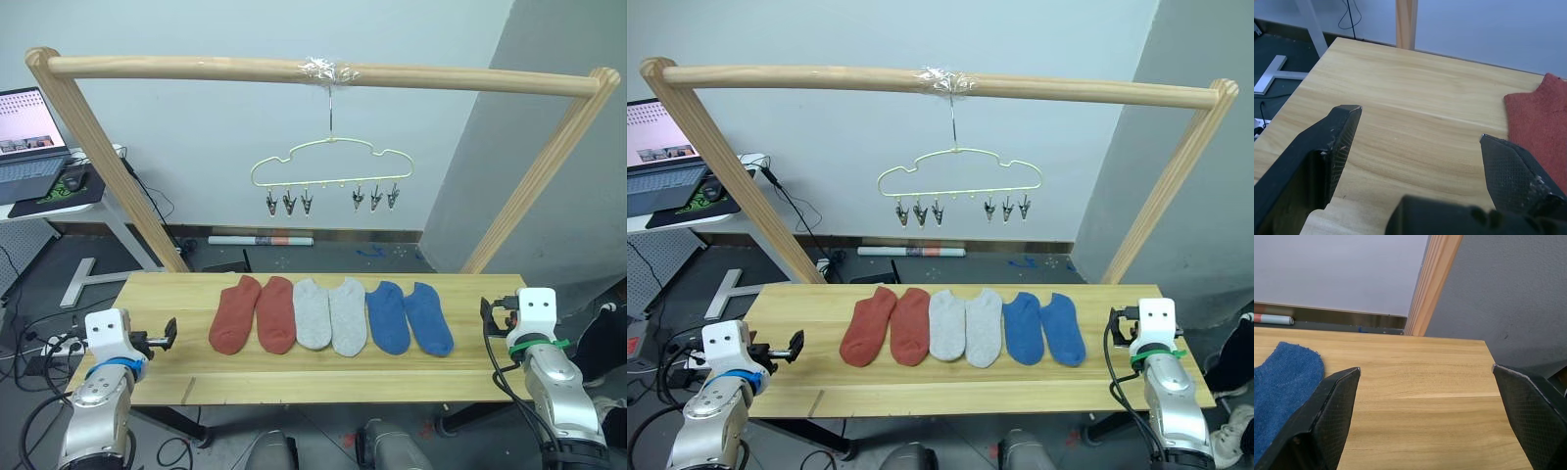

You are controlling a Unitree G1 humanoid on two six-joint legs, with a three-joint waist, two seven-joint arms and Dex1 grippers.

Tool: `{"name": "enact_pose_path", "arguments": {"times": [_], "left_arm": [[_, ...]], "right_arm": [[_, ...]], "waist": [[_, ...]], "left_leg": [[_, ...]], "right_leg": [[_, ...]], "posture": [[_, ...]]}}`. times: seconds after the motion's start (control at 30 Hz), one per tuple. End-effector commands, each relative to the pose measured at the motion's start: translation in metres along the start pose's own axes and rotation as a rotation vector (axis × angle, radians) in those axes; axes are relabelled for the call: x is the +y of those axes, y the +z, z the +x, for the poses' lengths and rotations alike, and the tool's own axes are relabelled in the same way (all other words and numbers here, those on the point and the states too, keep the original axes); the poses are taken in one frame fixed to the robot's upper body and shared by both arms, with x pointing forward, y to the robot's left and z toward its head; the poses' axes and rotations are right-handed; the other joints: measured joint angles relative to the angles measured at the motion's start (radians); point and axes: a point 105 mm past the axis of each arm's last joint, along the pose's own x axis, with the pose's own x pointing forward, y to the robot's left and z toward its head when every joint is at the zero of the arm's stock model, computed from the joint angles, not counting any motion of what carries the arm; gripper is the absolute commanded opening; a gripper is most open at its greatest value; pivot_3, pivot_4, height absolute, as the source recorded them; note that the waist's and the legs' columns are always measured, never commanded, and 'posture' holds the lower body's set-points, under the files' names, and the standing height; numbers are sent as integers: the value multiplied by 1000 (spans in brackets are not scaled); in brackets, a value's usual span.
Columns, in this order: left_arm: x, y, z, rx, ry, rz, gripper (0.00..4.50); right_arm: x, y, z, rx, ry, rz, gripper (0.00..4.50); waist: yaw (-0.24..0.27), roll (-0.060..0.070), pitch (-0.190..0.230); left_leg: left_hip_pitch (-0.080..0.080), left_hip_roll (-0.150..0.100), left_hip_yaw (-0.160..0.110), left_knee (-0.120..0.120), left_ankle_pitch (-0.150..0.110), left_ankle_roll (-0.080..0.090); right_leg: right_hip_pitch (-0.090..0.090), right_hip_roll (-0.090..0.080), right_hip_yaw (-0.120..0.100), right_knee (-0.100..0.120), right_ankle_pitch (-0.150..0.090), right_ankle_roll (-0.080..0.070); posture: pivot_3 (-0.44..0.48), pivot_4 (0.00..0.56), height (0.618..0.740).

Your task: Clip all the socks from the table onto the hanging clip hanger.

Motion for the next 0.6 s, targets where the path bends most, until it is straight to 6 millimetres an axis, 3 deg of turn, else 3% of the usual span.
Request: {"name": "enact_pose_path", "arguments": {"times": [0.03, 0.27, 0.37, 0.47, 0.57, 0.6], "left_arm": [[10, 20, -3, -66, 25, 11, 4465], [7, 44, -15, -149, -24, 11, 4465], [-10, 83, -30, -283, -118, 1, 4465], [-26, 105, -37, -345, -169, -4, 4465], [-34, 112, -41, -363, -200, -37, 4465], [-43, 120, -41, -386, -220, -37, 4287]], "right_arm": [[-7, 19, -2, -67, -28, -14, 4500], [3, 28, -3, -94, 33, -54, 4500], [24, 54, -1, -149, 171, -59, 4500], [48, 78, -4, -195, 335, -27, 4500], [59, 87, -7, -203, 413, 1, 4500], [69, 95, -10, -228, 474, -30, 4500]], "waist": [[0, 0, 0], [0, 0, 2], [0, 1, 5], [0, 2, 13], [1, 2, 17], [2, 1, 20]], "left_leg": [[0, 0, 0, 0, 0, 0], [0, 1, 1, 0, 0, 0], [0, 2, 1, 0, 0, 0], [0, 2, 0, 0, 0, 0], [2, 2, 0, 1, 0, 0], [2, 2, 0, 0, 0, 0]], "right_leg": [[0, 0, 0, 0, 0, 0], [0, -1, 1, 0, 0, 0], [-1, -1, 2, 0, 0, 0], [-1, -1, 3, -1, 0, 0], [0, 0, 3, 0, 0, 0], [1, 2, 3, 0, 0, 0]], "posture": [[35, 120, 740], [30, 141, 740], [35, 151, 740], [35, 167, 740], [35, 174, 740], [34, 185, 740]]}}
